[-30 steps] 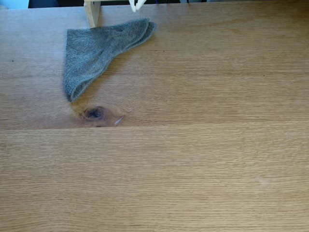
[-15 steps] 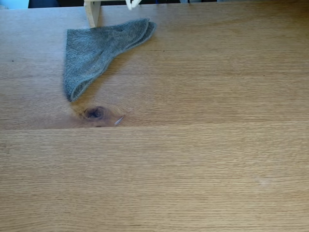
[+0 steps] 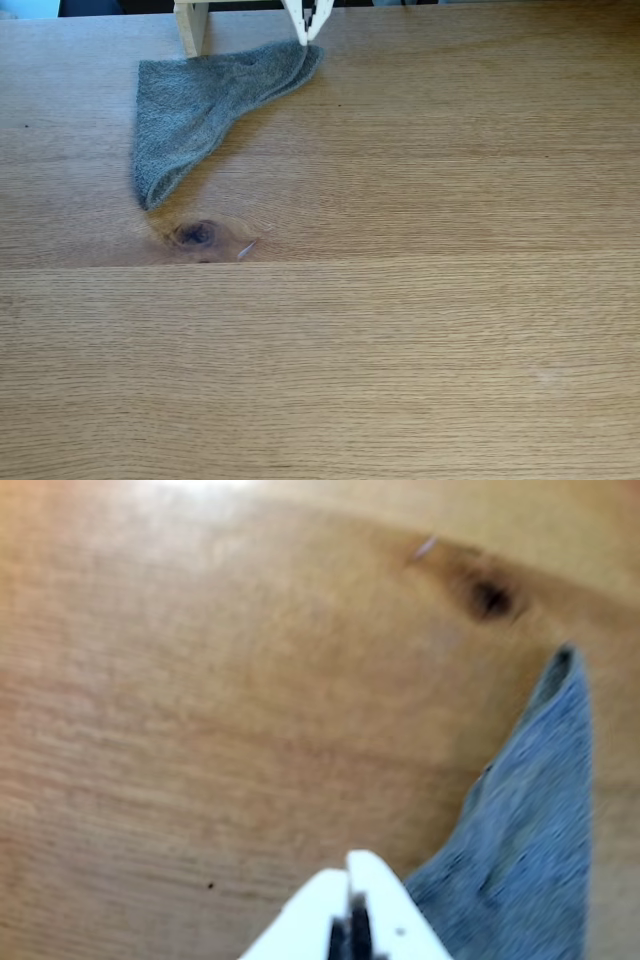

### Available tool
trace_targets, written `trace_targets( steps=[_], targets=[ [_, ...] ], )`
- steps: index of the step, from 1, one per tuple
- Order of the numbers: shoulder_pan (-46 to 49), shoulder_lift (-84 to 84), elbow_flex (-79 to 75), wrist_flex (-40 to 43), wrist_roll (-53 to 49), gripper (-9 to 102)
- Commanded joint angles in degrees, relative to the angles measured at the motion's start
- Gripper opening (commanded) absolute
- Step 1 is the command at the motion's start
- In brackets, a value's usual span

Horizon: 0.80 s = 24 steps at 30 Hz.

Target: Clean the area in front of the robot

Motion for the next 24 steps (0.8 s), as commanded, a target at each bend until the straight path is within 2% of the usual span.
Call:
trace_targets(
  steps=[1,6,7,10,12,18,24],
  targets=[
    [1.4,-12.4,-12.3,-2.1,3.0,0],
    [10.3,-26.4,-30.7,0.1,7.0,0],
    [12.1,-27.9,-33.5,0.8,7.1,5],
    [17.7,-31.2,-40.6,1.6,9.1,31],
    [21.4,-32.8,-43.2,1.9,10.5,40],
    [34.9,-40.3,-44.1,1.5,11.7,51],
    [46.2,-56.6,-44.5,-2.7,6.9,52]
  ],
)
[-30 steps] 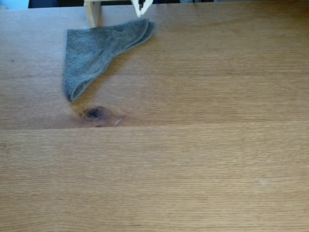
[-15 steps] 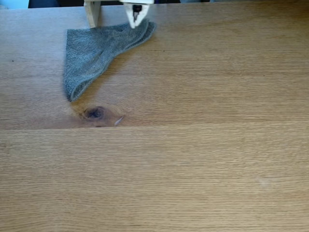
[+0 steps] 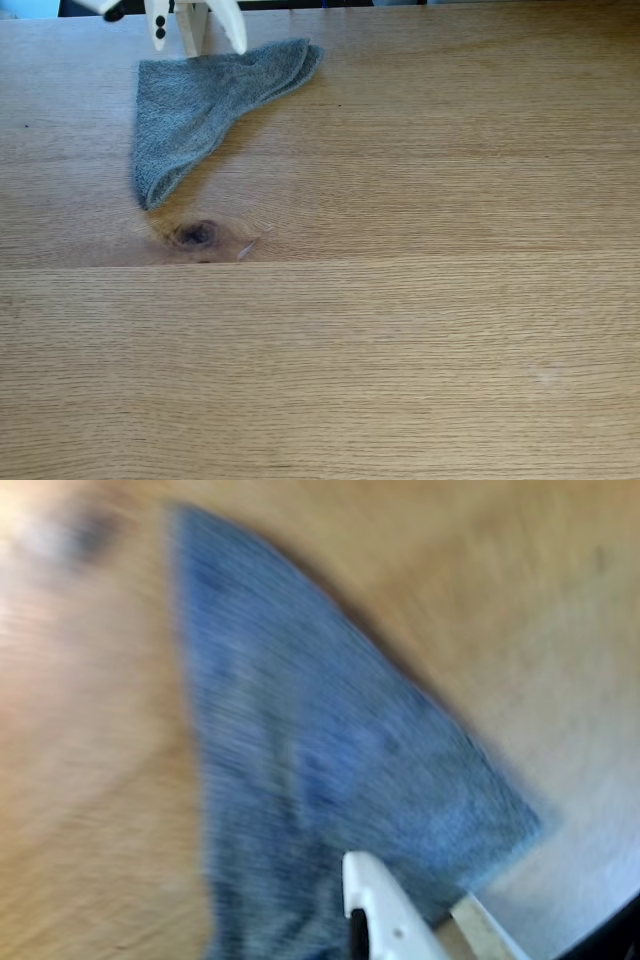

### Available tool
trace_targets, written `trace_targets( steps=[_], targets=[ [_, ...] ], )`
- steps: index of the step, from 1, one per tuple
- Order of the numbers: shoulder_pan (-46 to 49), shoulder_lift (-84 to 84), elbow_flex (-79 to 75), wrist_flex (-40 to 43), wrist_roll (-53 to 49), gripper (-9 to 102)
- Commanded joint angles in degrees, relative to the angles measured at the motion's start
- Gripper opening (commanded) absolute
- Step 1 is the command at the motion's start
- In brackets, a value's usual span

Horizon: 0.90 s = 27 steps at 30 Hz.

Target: Clean the area in front of the robot

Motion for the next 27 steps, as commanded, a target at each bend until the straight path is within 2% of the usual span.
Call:
trace_targets(
  steps=[1,12,19,22,27],
  targets=[
    [5.9,-9.4,-6.3,-4.0,-3.7,52],
    [6.2,-31.8,-6.6,-22.9,-18.1,47],
    [6.3,-45.6,-6.6,-41.7,-25.8,43],
    [6.3,-49.8,-6.6,-44.6,-28.6,39],
    [5.4,-51.5,-6.6,-42.3,-27.1,31]
  ],
)
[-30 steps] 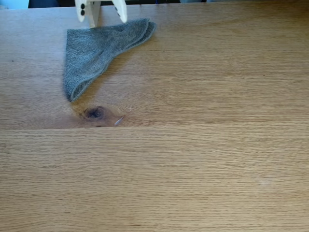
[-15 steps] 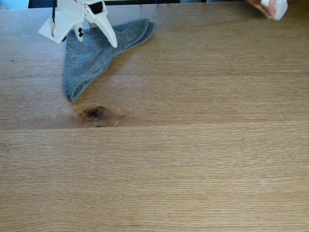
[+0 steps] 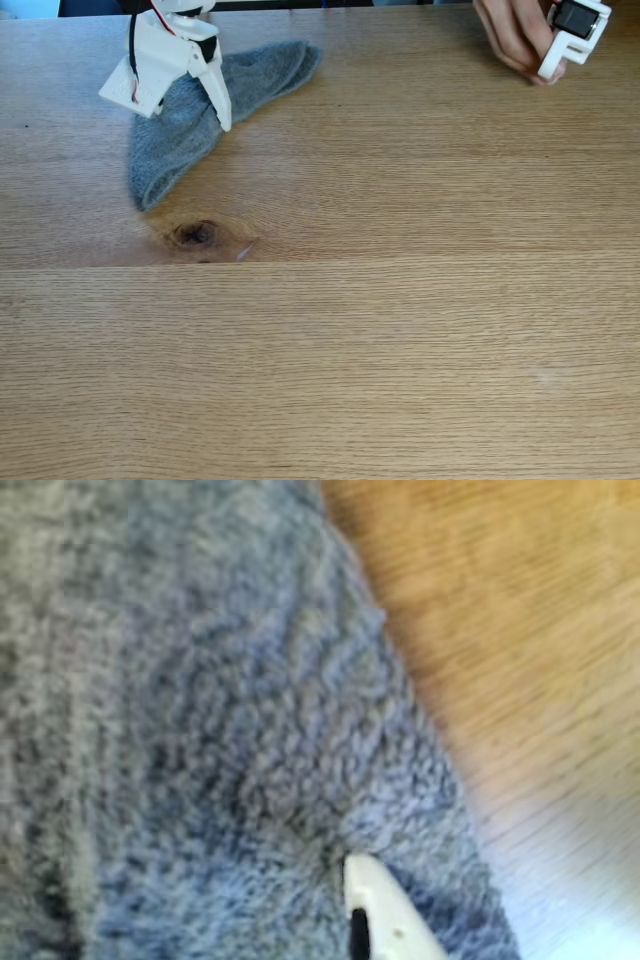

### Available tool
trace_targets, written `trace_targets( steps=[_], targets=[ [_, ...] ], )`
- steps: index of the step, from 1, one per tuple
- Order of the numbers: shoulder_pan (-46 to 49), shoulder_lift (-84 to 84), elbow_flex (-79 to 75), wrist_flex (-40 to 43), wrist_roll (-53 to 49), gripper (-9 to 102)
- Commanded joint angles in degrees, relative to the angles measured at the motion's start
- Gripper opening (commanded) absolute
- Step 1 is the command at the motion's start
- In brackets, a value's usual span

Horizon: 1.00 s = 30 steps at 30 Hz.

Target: Clean the area in front of the robot

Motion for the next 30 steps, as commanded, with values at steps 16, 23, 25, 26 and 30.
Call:
trace_targets(
  steps=[16,23,25,26,30],
  targets=[
    [-5.5,16.2,-1.9,14.3,17.0,8],
    [-5.8,32.3,-1.8,22.5,18.5,0],
    [-7.7,37.4,-1.8,22.5,17.4,0],
    [-9.1,40.3,-1.8,22.9,17.1,0],
    [-16.6,50.4,-1.8,23.6,15.6,0]
  ],
)
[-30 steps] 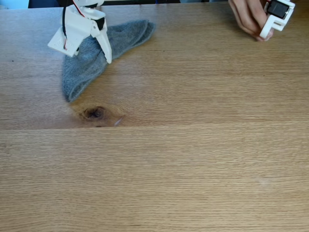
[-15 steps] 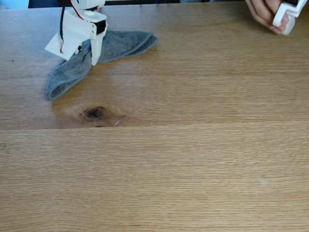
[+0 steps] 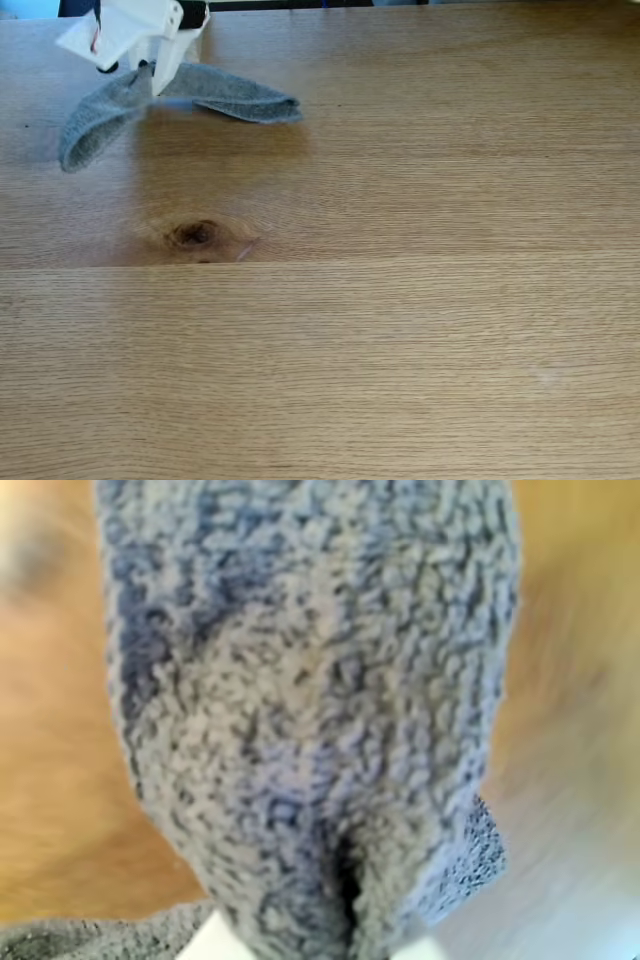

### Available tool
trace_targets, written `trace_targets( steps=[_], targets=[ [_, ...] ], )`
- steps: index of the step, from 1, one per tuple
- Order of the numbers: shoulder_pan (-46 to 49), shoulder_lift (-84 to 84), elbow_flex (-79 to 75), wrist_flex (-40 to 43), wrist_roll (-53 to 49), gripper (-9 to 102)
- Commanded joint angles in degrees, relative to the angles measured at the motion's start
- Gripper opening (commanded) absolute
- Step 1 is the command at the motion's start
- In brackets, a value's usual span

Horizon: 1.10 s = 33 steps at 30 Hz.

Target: Clean the area in front of the robot

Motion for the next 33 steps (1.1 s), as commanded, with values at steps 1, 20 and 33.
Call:
trace_targets(
  steps=[1,20,33],
  targets=[
    [-7.4,13.5,-0.5,-0.7,-1.3,0],
    [-50.0,8.6,-0.5,-5.2,4.2,0],
    [-45.7,-23.2,-7.6,-56.0,-1.3,0]
  ],
)
